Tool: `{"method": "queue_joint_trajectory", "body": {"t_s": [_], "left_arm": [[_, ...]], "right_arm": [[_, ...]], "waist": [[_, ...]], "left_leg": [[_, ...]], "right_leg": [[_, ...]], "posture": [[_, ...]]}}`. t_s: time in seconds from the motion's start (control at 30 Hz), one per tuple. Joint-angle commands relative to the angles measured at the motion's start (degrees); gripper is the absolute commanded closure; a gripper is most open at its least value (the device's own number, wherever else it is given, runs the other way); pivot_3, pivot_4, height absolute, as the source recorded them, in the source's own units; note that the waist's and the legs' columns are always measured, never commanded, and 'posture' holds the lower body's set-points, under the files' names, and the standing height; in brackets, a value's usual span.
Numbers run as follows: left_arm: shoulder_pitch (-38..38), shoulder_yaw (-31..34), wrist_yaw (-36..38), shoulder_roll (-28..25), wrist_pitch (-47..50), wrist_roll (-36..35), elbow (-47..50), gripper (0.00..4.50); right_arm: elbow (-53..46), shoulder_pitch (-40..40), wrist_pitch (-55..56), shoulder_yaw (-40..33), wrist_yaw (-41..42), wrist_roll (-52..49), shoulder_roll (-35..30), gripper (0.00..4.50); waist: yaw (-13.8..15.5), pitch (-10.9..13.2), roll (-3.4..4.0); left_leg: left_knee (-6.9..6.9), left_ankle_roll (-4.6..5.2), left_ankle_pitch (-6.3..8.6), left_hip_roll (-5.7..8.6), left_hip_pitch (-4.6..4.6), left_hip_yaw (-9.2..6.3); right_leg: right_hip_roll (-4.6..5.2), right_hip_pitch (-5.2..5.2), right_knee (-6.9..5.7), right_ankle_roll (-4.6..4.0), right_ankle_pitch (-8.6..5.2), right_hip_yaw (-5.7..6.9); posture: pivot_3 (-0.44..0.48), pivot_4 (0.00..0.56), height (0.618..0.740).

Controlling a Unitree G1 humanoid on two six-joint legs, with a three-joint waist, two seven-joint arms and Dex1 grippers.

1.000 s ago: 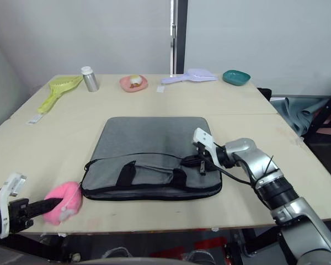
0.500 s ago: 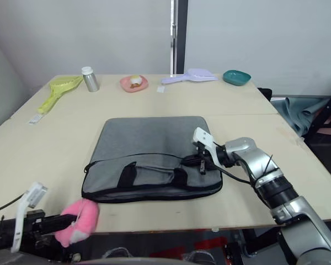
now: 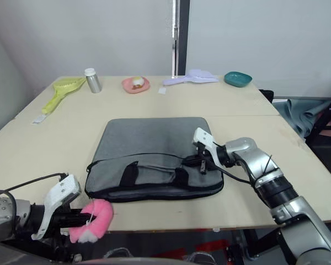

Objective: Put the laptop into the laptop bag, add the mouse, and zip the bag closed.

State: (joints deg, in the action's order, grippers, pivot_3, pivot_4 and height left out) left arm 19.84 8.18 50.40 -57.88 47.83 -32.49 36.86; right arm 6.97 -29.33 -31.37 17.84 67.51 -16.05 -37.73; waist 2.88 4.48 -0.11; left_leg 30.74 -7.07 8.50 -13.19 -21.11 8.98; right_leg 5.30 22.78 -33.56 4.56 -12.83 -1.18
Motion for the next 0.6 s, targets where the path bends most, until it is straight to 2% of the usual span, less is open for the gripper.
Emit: {"method": "queue_joint_trajectory", "body": {"t_s": [0.03, 0.17, 0.27, 0.4, 0.53, 0.6], "left_arm": [[-4.6, -8.2, 3.2, -0.8, -3.2, 3.2, -0.7, 4.46], [-8.5, -11.7, 7.2, -1.0, -6.8, 4.6, -2.6, 4.46], [-8.5, -12.8, 12.4, -2.8, -12.0, 5.5, -2.2, 4.46], [-11.5, -15.2, 15.4, -2.2, -18.6, 9.0, -5.0, 4.46], [-19.0, -19.7, 15.5, 3.7, -21.9, 11.2, -8.0, 4.46], [-20.6, -21.7, 17.3, 4.9, -24.8, 13.0, -9.8, 4.46]], "right_arm": [[4.0, 2.2, -2.8, 3.5, -1.2, 4.1, -0.1, 4.5], [3.4, 2.3, -3.2, 3.3, -1.1, 4.1, -0.7, 4.5], [3.0, 2.3, -3.5, 3.0, -0.6, 3.9, -1.4, 4.5], [3.1, 2.0, -3.7, 3.1, -0.1, 4.1, -2.0, 4.5], [2.4, 1.8, -4.0, 3.2, 0.5, 4.0, -2.9, 4.5], [2.0, 1.7, -4.3, 3.2, 0.8, 3.9, -3.4, 4.5]], "waist": [[0.0, 0.0, -0.07], [-0.1, 0.1, -0.08], [-0.1, 0.2, -0.25], [0.0, 0.3, -0.39], [0.4, 0.3, -0.4], [0.4, 0.4, -0.55]], "left_leg": [[0.0, 0.0, 0.0, 0.0, -0.01, 0.01], [0.0, 0.0, 0.0, -0.02, -0.02, 0.09], [0.0, 0.0, 0.0, -0.03, -0.03, 0.1], [-0.01, -0.01, 0.01, -0.04, -0.05, 0.12], [-0.03, -0.02, 0.02, -0.04, -0.04, 0.16], [0.03, -0.02, 0.01, -0.06, -0.02, 0.2]], "right_leg": [[-0.01, 0.03, 0.0, -0.02, 0.01, -0.01], [-0.04, 0.02, -0.03, -0.79, 0.48, -0.07], [-0.05, 0.04, -0.03, -0.8, 0.49, -0.08], [-0.05, 0.08, -0.02, -0.81, 0.49, -0.07], [-0.05, 0.08, -0.04, -0.85, 0.52, -0.08], [-0.05, 0.09, -0.13, -0.9, 0.55, -0.1]], "posture": [[0.0, 0.15, 0.74], [0.0, 0.15, 0.74], [0.0, 0.15, 0.74], [0.0, 0.15, 0.74], [0.0, 0.15, 0.74], [0.0, 0.15, 0.74]]}}
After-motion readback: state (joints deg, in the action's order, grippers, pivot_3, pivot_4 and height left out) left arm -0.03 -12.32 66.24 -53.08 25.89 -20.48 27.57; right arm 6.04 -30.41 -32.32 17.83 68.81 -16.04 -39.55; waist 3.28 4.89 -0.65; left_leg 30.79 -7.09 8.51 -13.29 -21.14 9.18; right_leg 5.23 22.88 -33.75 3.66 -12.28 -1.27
